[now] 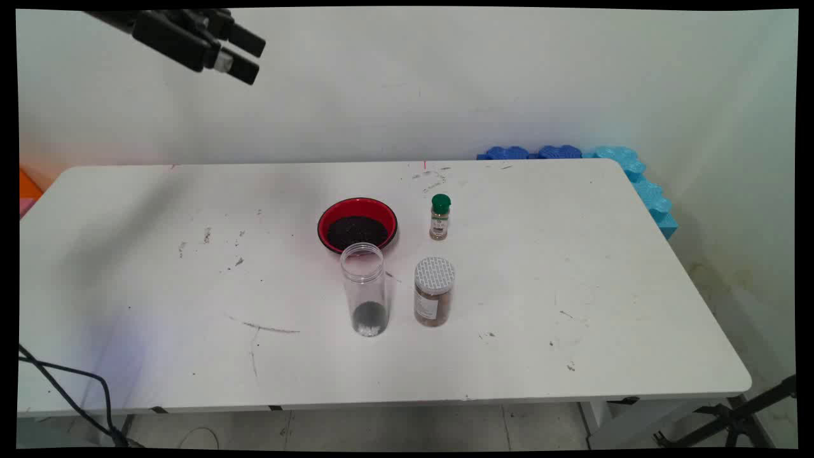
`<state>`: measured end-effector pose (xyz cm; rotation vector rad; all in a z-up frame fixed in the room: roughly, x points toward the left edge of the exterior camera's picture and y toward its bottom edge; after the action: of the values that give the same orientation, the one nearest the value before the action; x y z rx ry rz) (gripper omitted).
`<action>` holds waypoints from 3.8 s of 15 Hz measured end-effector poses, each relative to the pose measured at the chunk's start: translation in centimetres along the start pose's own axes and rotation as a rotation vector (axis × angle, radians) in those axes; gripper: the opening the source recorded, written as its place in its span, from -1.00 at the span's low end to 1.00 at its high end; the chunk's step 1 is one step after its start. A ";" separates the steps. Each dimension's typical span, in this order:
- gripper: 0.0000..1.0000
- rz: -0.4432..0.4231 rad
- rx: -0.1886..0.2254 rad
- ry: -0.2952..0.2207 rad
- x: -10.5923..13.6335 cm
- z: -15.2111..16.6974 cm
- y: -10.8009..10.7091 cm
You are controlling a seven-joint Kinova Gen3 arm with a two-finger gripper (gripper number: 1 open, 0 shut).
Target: Pick up the black seasoning powder from the table, then pour the black seasoning powder in the red bowl
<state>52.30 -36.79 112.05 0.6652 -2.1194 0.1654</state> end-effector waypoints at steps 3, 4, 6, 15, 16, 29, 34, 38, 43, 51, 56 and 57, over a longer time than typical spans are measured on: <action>1.00 -0.018 -0.005 -0.003 -1.9 0.5 -0.1; 1.00 -0.030 -0.004 -0.002 -2.9 0.7 -0.1; 1.00 -0.046 -0.003 0.000 -4.9 1.4 0.1; 1.00 -0.028 0.017 -0.048 -14.5 7.9 4.6; 1.00 -0.028 0.018 -0.059 -15.5 8.7 5.1; 1.00 -0.025 0.035 -0.097 -22.1 17.2 8.4; 1.00 -0.010 0.051 -0.064 -21.6 20.8 7.9; 1.00 -0.004 0.051 -0.043 -21.1 23.1 7.4; 1.00 -0.004 0.042 -0.028 -20.7 24.8 7.2; -1.00 -0.015 0.016 -0.025 -20.6 25.8 7.4; -1.00 -0.016 -0.008 -0.016 -19.8 24.9 7.4; -1.00 -0.015 -0.012 -0.013 -19.6 24.5 7.4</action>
<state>40.04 -31.30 82.69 0.6773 -2.1258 0.1404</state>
